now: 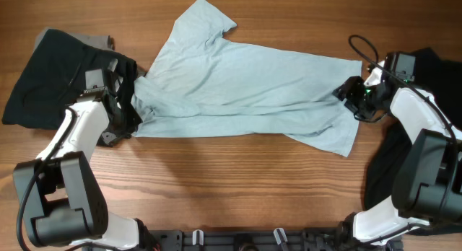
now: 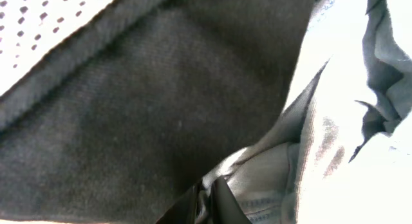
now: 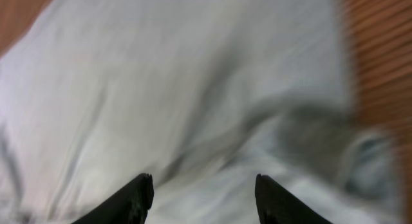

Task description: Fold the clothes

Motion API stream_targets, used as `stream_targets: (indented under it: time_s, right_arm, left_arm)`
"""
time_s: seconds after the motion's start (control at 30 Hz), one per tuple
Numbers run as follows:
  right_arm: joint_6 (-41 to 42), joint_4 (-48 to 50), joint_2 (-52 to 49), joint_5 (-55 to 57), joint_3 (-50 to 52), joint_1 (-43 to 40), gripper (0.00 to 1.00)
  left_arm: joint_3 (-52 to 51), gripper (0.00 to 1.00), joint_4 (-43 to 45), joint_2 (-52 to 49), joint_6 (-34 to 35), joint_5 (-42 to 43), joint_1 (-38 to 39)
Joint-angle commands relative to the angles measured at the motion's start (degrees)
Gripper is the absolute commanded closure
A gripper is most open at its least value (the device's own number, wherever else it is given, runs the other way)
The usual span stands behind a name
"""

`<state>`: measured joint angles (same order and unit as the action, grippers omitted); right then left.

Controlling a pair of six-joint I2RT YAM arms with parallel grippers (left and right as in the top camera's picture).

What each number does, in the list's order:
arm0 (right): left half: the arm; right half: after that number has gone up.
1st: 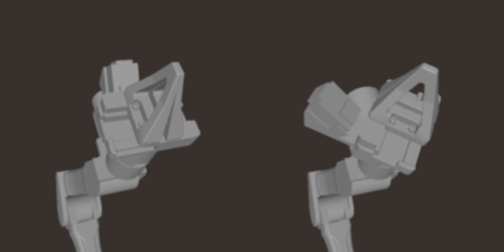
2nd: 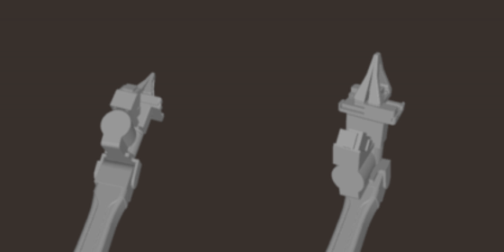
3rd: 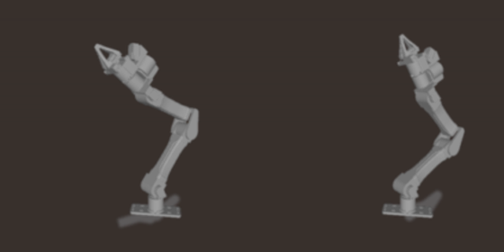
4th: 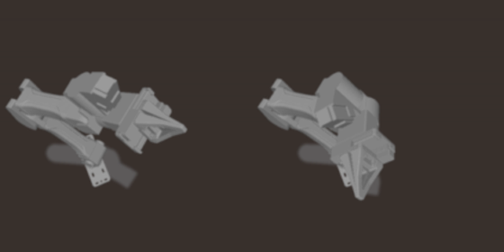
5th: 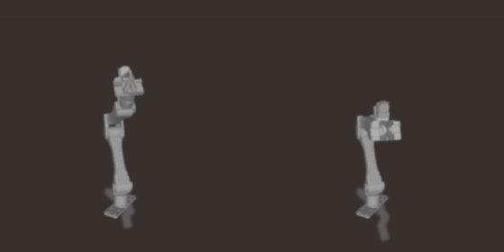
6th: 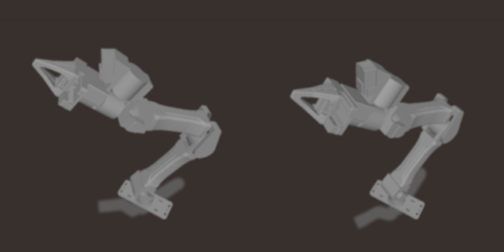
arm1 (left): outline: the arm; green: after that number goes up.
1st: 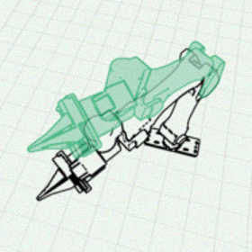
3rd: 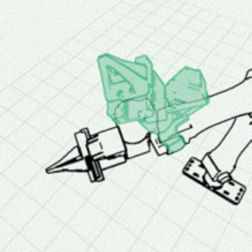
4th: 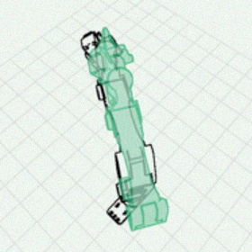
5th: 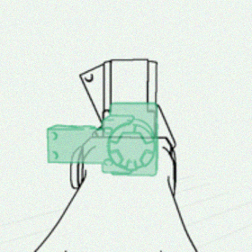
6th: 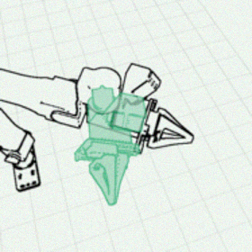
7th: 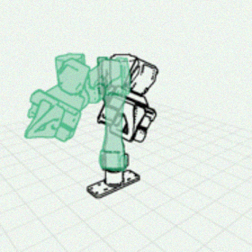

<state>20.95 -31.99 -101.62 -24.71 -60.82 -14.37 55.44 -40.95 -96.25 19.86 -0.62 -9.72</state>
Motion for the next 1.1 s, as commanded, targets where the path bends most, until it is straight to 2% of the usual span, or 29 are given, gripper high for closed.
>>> stream_targets:
  time_s: [0.0,0.1,0.2,0.23,0.3,0.33,0.4,0.43,0.53,0.73,0.97,1.0,1.07]
  right_arm:
    - [-10.5,-4.3,6.0,-10.1,-1.1,4.0,0.43]
    - [-13.5,-7.5,9.4,-8.7,-1.1,10.9,0.42]
    - [-11.3,-6.7,9.0,-0.5,-1.1,21.0,0.42]
    - [-6.5,-5.7,8.0,3.8,-1.0,24.9,0.44]
    - [5.4,-4.4,5.4,9.7,-1.0,30.8,0.59]
    - [8.9,-3.5,4.0,9.9,-1.0,32.7,0.62]
    - [13.9,-0.7,0.6,6.9,-1.0,35.9,0.63]
    - [14.2,1.6,-1.0,4.1,-1.0,37.3,0.55]
    - [16.3,5.6,-4.1,2.6,-1.0,39.5,0.53]
    - [20.4,9.4,-5.4,5.0,-1.0,39.4,0.59]
    - [27.1,9.3,-7.5,8.0,-1.0,39.4,0.5]
    - [27.8,9.4,-7.7,8.0,-1.0,39.4,0.51]
    - [28.3,11.1,-8.1,7.9,-1.0,39.4,0.73]
  left_arm:
    - [-0.4,0.94,0.2,0.8,-0.1,-0.7,0.1]
    - [-0.4,0.94,0.2,0.8,-0.1,-0.7,0.1]
    - [-0.4,0.91,0.3,0.8,-0.1,-0.1,0.2]
    - [-0.4,0.91,0.4,0.8,-0.1,0.1,0.2]
    - [-0.4,0.89,0.3,0.8,-0.1,0.4,0.5]
    - [-0.4,0.89,0.3,0.8,-0.1,0.4,0.6]
    - [-0.4,0.89,0.3,0.8,-0.1,0.6,0.6]
    - [-0.4,0.88,0.3,0.9,-0.1,0.6,0.6]
    - [-0.4,0.88,0.4,0.8,-0.8,0.6,0.6]
    - [-0.4,0.88,0.3,0.8,-1.6,0.8,0.6]
    - [-0.4,0.88,0.3,0.8,-1.7,0.8,0.6]
    - [-0.4,0.88,0.3,0.8,-1.7,0.8,0.6]
    - [-0.4,0.88,0.3,0.8,-1.7,0.8,0.6]
